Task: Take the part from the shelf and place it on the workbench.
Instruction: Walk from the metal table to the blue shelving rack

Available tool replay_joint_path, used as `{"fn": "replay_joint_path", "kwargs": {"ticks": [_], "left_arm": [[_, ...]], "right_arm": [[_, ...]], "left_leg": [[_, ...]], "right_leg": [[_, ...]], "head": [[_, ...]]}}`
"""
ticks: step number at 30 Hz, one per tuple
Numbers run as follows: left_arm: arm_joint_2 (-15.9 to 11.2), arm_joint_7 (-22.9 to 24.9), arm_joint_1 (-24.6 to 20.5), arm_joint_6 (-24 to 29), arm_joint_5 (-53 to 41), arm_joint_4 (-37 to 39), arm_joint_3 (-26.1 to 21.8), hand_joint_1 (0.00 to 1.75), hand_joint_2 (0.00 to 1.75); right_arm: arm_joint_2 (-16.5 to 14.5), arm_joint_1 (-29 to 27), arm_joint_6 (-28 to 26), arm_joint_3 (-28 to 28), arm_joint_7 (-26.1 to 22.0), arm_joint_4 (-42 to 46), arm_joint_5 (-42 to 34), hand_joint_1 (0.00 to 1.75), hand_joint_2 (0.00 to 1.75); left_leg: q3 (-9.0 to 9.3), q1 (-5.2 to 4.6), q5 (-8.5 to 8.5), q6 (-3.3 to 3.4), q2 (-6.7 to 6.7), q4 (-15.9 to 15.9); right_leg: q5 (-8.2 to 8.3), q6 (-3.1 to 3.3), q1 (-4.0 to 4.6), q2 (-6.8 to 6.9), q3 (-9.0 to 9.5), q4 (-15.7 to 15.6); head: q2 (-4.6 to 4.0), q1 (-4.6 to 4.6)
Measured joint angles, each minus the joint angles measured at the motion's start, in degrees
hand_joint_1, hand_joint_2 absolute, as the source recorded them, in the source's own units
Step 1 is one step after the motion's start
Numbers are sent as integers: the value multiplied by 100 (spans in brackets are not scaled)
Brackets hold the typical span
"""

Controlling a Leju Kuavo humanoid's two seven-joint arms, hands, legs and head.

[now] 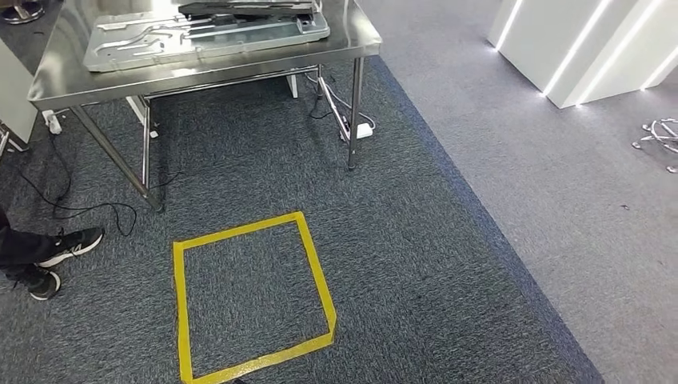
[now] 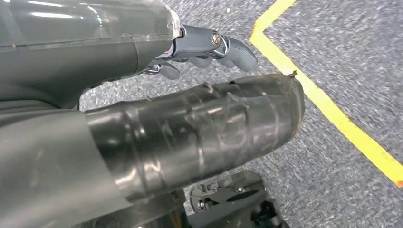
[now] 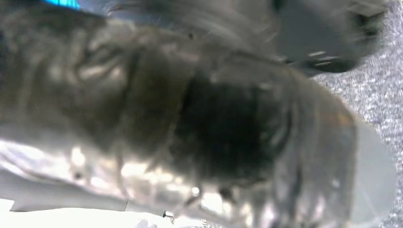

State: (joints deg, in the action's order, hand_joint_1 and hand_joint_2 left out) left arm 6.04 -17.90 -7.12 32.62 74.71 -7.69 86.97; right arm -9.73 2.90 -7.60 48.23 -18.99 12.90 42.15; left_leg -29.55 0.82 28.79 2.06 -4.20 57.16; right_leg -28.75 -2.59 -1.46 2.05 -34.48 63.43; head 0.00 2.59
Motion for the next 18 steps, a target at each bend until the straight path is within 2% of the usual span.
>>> {"fn": "replay_joint_path", "kwargs": {"ticks": [1,2,3,5,7,9,10,11,12,13,14,16,17,18], "left_arm": [[1,-1,-1,3,2,0,0,0,0],[0,-1,-3,7,6,0,0,0,0],[1,-2,-7,11,10,0,0,0,0],[3,-4,-22,17,17,0,0,0,0],[4,-7,-30,22,22,0,0,0,0],[4,-9,-20,28,37,0,0,0,0],[4,-9,-9,30,48,0,0,0,0],[4,-9,1,31,57,0,0,0,0],[4,-9,9,32,65,0,0,0,0],[4,-11,12,32,68,0,1,0,0],[3,-15,12,32,71,0,1,0,0],[-2,-23,12,32,75,0,1,0,0],[-4,-25,10,32,77,0,0,0,0],[-7,-27,9,32,78,0,0,0,0]], "right_arm": [[-1,7,0,-1,3,0,8,0,0],[-1,9,1,-1,9,0,16,0,0],[-2,7,1,-2,17,0,31,0,0],[-3,-6,2,-3,31,0,65,0,0],[-5,-4,2,-5,40,0,92,0,0],[-11,4,3,-6,46,0,103,0,0],[-14,5,4,-7,51,-1,104,0,0],[-18,2,4,-7,61,-3,107,0,0],[-20,-2,4,-8,75,-6,111,0,0],[-21,-6,4,-8,92,-9,117,0,0],[-22,-8,4,-8,109,-12,122,0,0],[-32,-4,4,-8,128,-14,130,0,0],[-40,1,3,-8,133,-15,133,0,0],[-48,2,3,-8,139,-16,136,0,0]], "left_leg": [[7,-11,24,-39,-42,18],[17,-26,42,-77,-84,32],[27,-35,51,-111,-124,34],[53,-19,75,-176,-173,42],[-31,7,275,-229,16,269],[-327,21,672,-249,285,937],[-506,23,834,-251,343,1325],[-633,23,897,-247,369,1594],[-666,23,841,-236,380,1654],[-589,22,675,-218,395,1479],[-424,22,444,-192,455,1116],[-105,24,145,-130,744,388],[-28,17,94,-109,863,187],[-9,6,103,-92,925,116]], "right_leg": [[88,34,16,85,144,-282],[116,74,36,137,211,-432],[105,118,60,120,199,-443],[131,195,54,7,178,-464],[166,276,29,-97,173,-498],[191,330,32,-207,148,-505],[198,344,44,-272,130,-498],[202,350,56,-345,117,-487],[204,352,67,-420,110,-476],[204,353,74,-498,109,-465],[205,351,77,-574,111,-454],[213,326,76,-710,96,-431],[224,294,68,-770,73,-422],[242,251,53,-833,48,-424]], "head": [[0,-2],[0,-4],[0,-7],[0,-8],[0,-10],[0,-13],[0,-14],[0,-14],[0,-14],[0,-14],[0,-14],[0,-12],[0,-12],[0,-13]]}}
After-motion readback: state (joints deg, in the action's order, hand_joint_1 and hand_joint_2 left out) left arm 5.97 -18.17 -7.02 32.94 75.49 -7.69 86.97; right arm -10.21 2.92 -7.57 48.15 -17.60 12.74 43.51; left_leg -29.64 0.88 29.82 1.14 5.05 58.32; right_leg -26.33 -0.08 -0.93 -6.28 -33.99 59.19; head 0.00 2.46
